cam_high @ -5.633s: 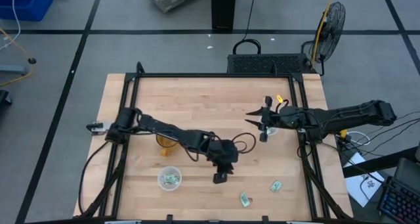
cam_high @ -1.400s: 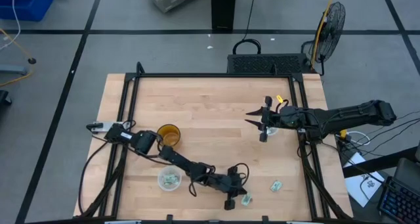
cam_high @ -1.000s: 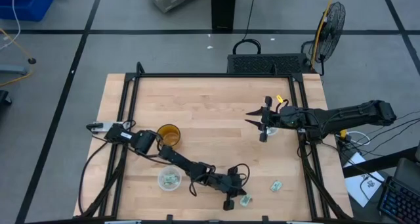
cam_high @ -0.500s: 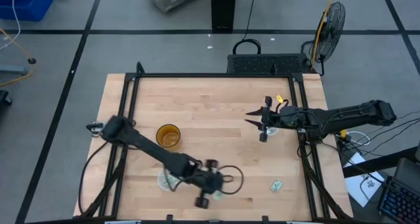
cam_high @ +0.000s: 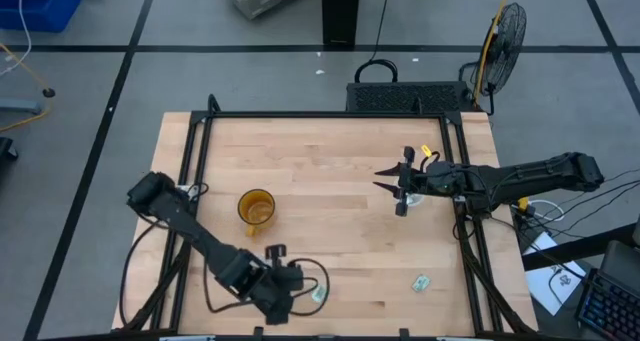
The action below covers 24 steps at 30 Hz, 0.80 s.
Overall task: Pick and place Stevia / Truvia into bins
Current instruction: Put the stevia packet into the bottom transparent container
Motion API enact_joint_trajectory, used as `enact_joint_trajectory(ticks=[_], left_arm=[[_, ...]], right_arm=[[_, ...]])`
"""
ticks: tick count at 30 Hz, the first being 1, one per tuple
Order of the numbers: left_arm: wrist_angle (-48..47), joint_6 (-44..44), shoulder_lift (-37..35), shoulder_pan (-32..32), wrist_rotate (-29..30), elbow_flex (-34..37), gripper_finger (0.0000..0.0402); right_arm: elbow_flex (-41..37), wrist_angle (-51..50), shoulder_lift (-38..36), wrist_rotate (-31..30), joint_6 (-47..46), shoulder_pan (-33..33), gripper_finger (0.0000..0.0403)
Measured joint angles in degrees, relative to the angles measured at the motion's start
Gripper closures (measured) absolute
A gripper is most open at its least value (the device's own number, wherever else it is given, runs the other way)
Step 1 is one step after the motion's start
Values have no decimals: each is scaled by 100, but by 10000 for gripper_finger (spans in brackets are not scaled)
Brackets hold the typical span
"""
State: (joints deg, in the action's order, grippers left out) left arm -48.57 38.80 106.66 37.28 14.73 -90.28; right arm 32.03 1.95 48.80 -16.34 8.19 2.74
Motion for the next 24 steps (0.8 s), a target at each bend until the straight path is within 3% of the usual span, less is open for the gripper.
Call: enact_joint_trajectory(ticks=[7, 16, 21, 24], left_arm=[[1530, -852, 669, -294, -277, 212, 311], [1951, -1188, 1574, -890, -978, 223, 235], [2224, -1464, 1819, -1044, -1570, 209, 237], [2069, -1695, 1842, -1041, -1555, 195, 272]], right_arm=[[0, 0, 2, 0, 0, 0, 296], [0, -2, 2, 0, 0, 0, 297], [0, 0, 1, 0, 2, -1, 296], [0, 3, 2, 0, 0, 0, 298]])
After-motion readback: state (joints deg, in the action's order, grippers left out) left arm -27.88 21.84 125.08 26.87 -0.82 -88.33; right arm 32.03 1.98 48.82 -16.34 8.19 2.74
